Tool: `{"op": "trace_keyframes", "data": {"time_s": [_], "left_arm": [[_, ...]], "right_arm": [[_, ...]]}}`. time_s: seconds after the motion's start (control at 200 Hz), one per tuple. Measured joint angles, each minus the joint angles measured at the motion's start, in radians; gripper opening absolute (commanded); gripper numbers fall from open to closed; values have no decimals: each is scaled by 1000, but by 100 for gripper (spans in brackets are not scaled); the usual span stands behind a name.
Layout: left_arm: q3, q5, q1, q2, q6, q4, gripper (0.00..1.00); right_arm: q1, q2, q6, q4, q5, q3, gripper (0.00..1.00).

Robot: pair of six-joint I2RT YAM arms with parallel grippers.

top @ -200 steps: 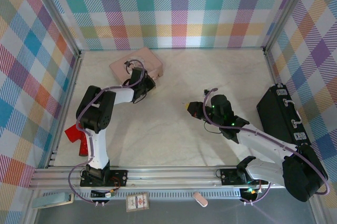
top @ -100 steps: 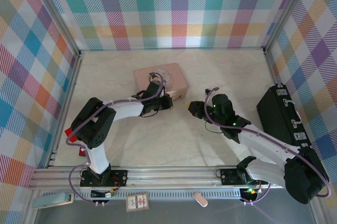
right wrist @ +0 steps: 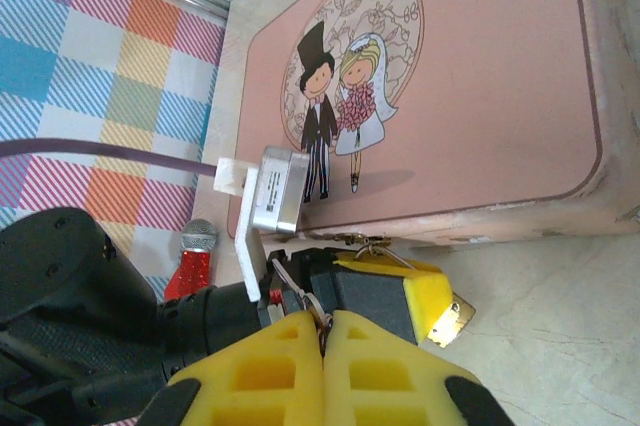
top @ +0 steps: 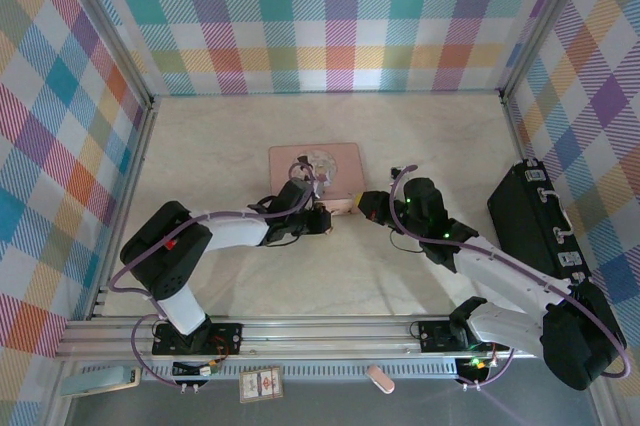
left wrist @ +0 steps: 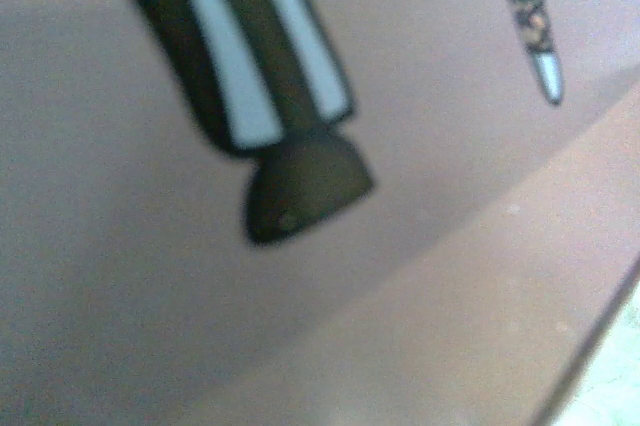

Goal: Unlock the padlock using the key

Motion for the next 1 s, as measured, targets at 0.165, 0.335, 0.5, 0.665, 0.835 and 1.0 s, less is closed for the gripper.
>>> {"op": "trace_keyframes", "data": {"time_s": [0.165,0.335,0.5,0.665,0.835,1.0], "left_arm": [[-56,-11,-16,-12,-6,68,11],[-103,-34,-17,-20,-11,117,21],[-157,-77,-20,-54,-6,148,33],[-286,-126,-21,-117,-18,269,47],[-370,-161,-21,-166,-28,351,47],[-371,-166,-21,-154,-29,371,48]], "right_arm": [[0,13,0,0,0,6,0],[0,20,0,-1,0,7,0],[0,20,0,0,0,7,0],[0,20,0,0,0,7,0],[0,20,0,1,-4,7,0],[0,28,1,3,-8,7,0]]}}
